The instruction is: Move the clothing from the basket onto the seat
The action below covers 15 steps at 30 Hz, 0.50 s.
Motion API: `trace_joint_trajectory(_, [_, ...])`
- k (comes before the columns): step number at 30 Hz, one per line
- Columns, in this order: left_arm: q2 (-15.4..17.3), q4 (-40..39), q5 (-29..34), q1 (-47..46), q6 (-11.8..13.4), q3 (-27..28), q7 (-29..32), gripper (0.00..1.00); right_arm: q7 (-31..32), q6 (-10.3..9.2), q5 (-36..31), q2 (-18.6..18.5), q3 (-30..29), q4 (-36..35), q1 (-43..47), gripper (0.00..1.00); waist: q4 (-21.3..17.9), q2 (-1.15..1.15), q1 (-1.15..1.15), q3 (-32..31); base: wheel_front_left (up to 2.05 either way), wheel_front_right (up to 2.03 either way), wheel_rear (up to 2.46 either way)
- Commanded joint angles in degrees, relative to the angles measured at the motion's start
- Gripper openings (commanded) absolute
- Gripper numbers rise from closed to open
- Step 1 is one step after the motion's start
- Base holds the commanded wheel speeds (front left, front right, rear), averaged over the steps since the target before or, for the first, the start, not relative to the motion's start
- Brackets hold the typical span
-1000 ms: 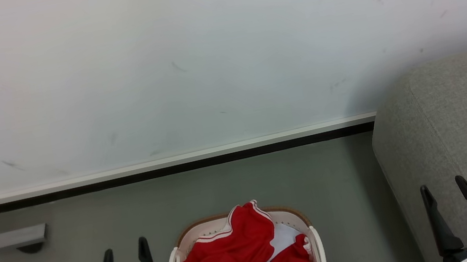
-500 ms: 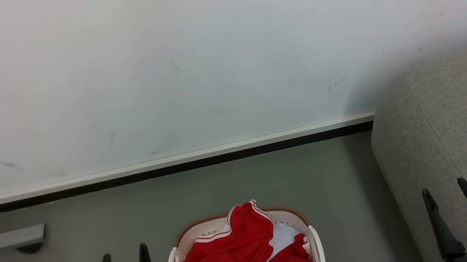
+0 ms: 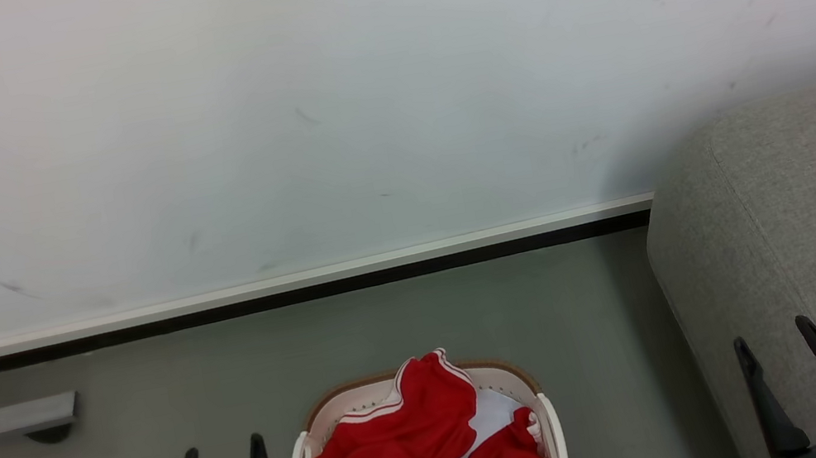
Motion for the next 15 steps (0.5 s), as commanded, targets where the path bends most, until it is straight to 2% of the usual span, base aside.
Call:
trace_joint_trajectory(1, [0.4, 0.1, 0.3, 0.4, 0.0, 0.1, 0.0, 1.00, -0.2, -0.12, -0.1, -0.4, 0.0, 0.2, 0.6, 1.00, 0.0, 0.00, 0.00, 0.0, 0.00, 0.00, 0.00])
trace_joint_trajectory(15, [0.4, 0.5, -0.1, 0.3, 0.1, -0.2, 0.0, 1.00, -0.1, -0.12, 1.1, -0.4, -0.1, 0.8, 0.2, 1.00, -0.2, 0.00, 0.00, 0.2, 0.00, 0.00, 0.00])
